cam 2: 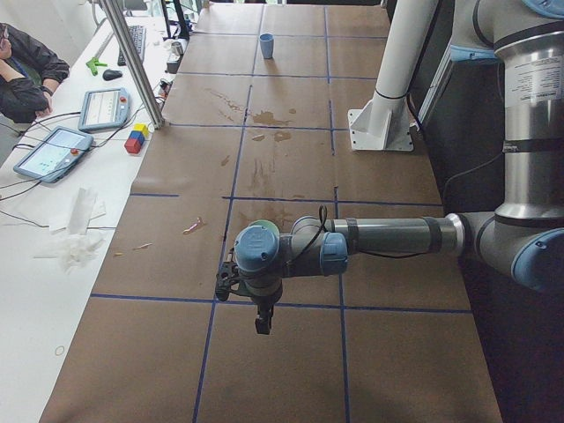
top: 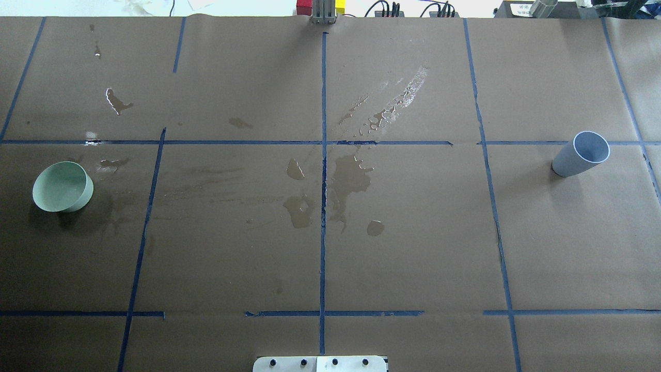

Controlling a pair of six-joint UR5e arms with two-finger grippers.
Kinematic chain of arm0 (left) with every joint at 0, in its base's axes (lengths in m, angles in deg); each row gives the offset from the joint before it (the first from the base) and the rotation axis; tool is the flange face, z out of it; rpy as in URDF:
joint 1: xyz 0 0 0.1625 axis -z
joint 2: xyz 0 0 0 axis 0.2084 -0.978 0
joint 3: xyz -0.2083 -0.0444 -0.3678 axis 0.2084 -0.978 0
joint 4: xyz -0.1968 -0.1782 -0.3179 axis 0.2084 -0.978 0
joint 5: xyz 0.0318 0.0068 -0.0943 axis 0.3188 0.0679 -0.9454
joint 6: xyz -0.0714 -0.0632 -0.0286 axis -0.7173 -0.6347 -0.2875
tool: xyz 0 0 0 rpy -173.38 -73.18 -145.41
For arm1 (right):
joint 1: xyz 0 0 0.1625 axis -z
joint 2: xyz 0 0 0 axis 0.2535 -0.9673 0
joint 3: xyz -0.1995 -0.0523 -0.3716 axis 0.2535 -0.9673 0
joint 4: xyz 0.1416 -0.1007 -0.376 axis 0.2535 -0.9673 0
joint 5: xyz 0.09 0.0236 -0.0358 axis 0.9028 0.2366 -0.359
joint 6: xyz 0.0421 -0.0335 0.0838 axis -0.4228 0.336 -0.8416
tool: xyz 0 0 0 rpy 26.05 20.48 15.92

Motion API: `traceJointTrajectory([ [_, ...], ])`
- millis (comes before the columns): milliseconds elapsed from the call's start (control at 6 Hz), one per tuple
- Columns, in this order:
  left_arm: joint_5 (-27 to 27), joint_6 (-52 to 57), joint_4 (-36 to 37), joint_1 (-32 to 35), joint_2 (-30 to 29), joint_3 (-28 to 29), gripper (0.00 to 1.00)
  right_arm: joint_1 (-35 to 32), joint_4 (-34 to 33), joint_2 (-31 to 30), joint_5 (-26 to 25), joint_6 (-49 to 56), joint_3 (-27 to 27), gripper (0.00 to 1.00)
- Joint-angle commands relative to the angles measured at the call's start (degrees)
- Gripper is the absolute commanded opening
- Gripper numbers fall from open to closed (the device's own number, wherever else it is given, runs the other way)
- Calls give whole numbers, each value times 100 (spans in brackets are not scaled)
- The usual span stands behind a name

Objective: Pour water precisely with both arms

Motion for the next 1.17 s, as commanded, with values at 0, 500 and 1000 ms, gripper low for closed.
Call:
traceJointTrajectory([
  [0, -6, 24, -29, -21, -34, -14, 100, 12, -9, -9, -4, -5, -24, 100],
  [500, -6, 24, -29, -21, -34, -49, 100, 20, 8, -9, 4, -5, -86, 100],
  [1000, -15, 33, -29, -21, -17, -49, 100, 12, 8, -9, 13, -5, -77, 100],
])
